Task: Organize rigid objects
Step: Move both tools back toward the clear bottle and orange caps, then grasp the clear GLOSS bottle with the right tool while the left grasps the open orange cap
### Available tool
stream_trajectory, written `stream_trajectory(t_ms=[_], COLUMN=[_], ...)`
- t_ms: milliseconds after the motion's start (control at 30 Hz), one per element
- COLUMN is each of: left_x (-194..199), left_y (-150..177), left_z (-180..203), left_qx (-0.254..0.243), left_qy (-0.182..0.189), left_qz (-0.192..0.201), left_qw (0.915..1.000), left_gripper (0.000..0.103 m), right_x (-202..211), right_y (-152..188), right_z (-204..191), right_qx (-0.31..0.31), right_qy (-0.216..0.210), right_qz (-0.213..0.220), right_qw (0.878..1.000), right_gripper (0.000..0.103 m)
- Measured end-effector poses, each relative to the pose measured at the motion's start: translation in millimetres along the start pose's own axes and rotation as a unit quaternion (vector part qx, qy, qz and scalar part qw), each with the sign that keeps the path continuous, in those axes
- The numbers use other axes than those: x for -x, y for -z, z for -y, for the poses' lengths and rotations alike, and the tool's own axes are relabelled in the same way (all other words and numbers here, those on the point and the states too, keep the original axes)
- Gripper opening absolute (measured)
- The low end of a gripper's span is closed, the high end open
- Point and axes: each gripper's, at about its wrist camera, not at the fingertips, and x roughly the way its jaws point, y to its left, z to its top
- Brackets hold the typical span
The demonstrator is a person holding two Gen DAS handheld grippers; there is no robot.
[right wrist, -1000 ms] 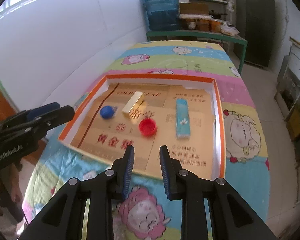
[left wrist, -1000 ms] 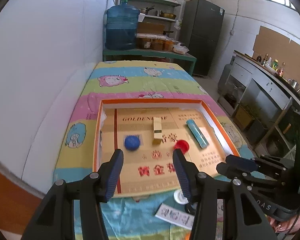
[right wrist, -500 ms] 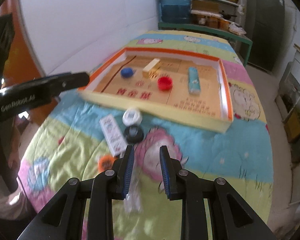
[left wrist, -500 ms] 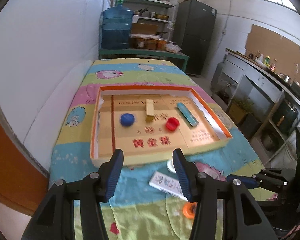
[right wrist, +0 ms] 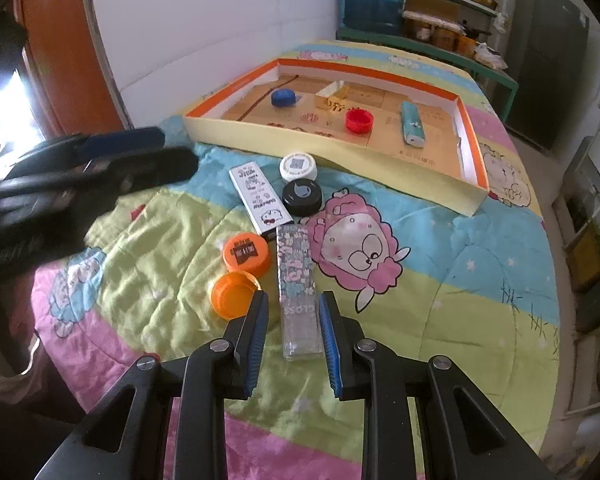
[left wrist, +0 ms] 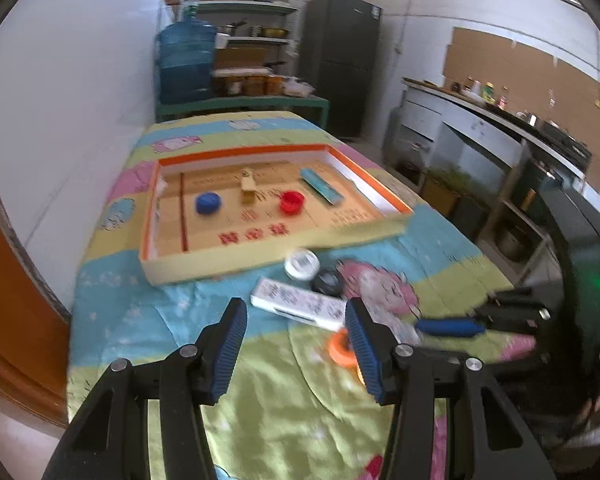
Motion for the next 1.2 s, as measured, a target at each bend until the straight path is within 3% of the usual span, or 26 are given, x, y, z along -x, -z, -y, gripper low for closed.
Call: stream_trajectory(t_ms=[233,267,367,467,667,833,1200], left_x=[-9.3,-11.0,-14.5,-22.0,-40.9,-45.3,-34.2], left_y=[17.1,19.0,24.6,28.5,31.7,33.3,31.8], left_z=[13.6,17.0,29.7,39.1,48.2,50.1,39.0], left_qx=[-0.038,-0.046,-0.067,-0.079,-0.09,-0.098,-0.077], left_qy=[0.044,0.045,0.061,0.074,0.072,0.067,0.07], left_qz=[-0.037,-0.042,-0.053,-0.064,-0.083,-0.085,-0.069], left_qw=[0.9976,0.9971,0.9945,0.9921,0.9899,0.9893,0.9922], left_gripper=[0.052,0.052,0.052,0.052,0.052,0.031,0.031], right_x=[-13.5,-15.4,-15.7,-9.6,2.0,3.3,3.0], right_y=[-5.0,-5.3,-4.7,-3.5,0.6,3.8,-2.0], right_z=[-1.5,-1.7,0.6,9.1,32.2,35.8,32.5], right_qx=[0.015,0.017,0.011,0.004,-0.043,-0.057,-0.064], right_qy=[0.002,0.005,0.009,0.033,0.031,0.029,0.015], right_qz=[-0.001,-0.002,0.001,0.01,0.016,0.012,0.022], right_qw=[1.0,1.0,1.0,0.999,0.998,0.998,0.998], right_gripper=[0.026,0.02,0.02,0.02,0.02,0.02,0.02])
